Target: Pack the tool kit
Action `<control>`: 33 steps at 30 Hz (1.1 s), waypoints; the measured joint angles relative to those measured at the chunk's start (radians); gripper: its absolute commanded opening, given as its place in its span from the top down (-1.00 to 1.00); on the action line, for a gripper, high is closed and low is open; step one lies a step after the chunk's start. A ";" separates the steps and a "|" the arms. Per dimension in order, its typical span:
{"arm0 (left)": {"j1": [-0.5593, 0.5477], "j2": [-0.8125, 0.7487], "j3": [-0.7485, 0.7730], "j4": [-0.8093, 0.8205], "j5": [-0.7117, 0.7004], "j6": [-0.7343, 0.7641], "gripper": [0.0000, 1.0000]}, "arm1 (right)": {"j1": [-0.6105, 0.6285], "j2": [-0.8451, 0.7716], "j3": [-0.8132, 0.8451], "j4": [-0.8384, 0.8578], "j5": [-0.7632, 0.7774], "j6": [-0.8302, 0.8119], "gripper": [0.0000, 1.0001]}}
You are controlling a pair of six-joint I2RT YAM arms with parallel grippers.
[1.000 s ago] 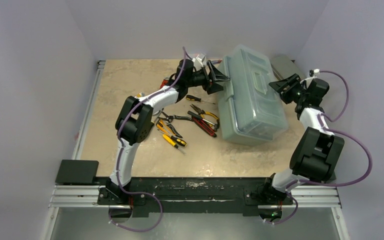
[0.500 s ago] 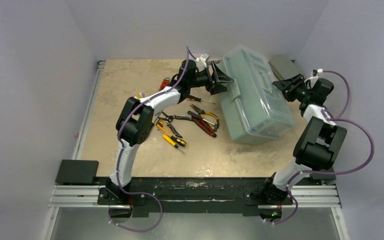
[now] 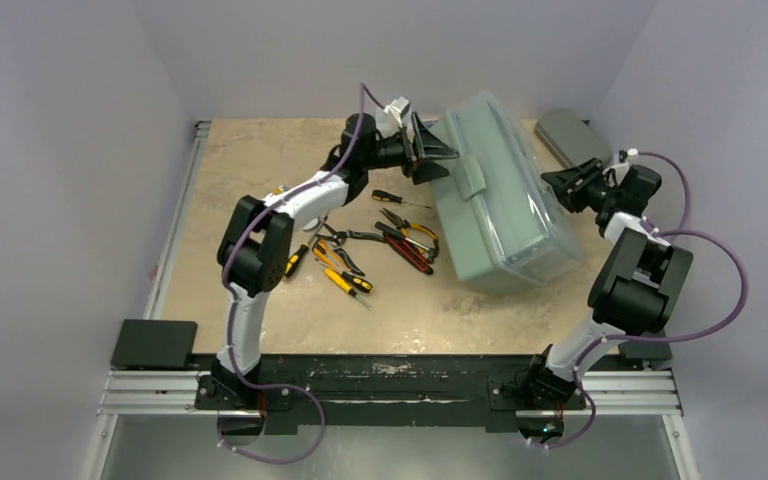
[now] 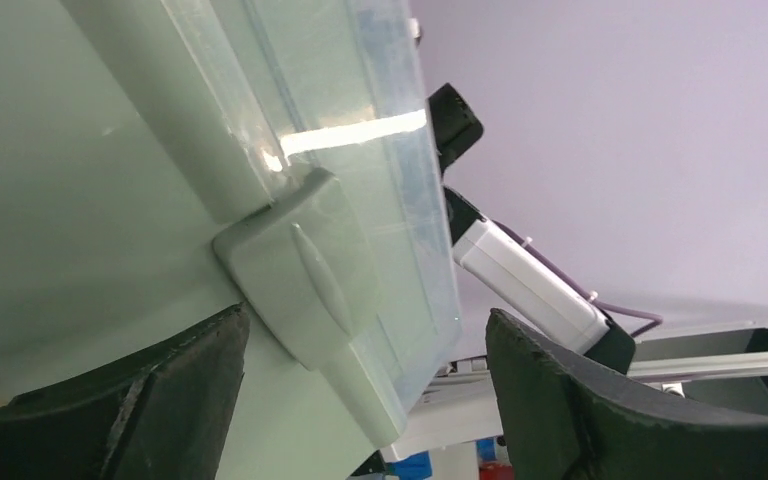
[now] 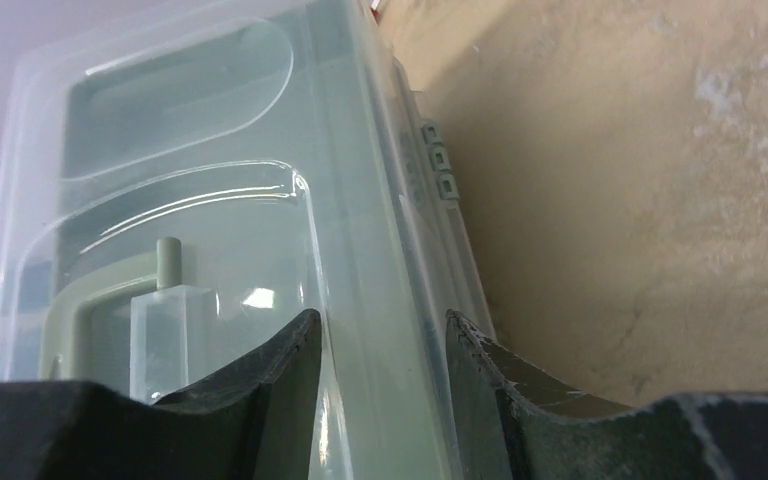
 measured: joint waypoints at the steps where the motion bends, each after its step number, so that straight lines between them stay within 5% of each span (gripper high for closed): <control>1: 0.013 -0.022 -0.009 -0.011 0.013 0.007 -0.79 | 0.002 0.000 -0.002 -0.010 -0.003 -0.002 0.85; 13: 0.122 -0.491 -0.178 -0.363 -0.035 0.365 -0.88 | 0.030 0.015 -0.052 -0.182 0.019 -0.056 0.72; 15: 0.111 -0.505 -0.232 -0.379 -0.046 0.387 -0.88 | 0.030 0.013 -0.052 -0.192 0.022 -0.059 0.36; 19: 0.086 -0.462 -0.310 -0.437 -0.072 0.403 -0.88 | 0.032 -0.011 -0.051 -0.232 0.032 -0.075 -0.05; 33: -0.065 -0.362 -0.070 -0.494 -0.116 0.387 -0.69 | 0.036 -0.186 0.083 -0.413 0.114 -0.164 -0.40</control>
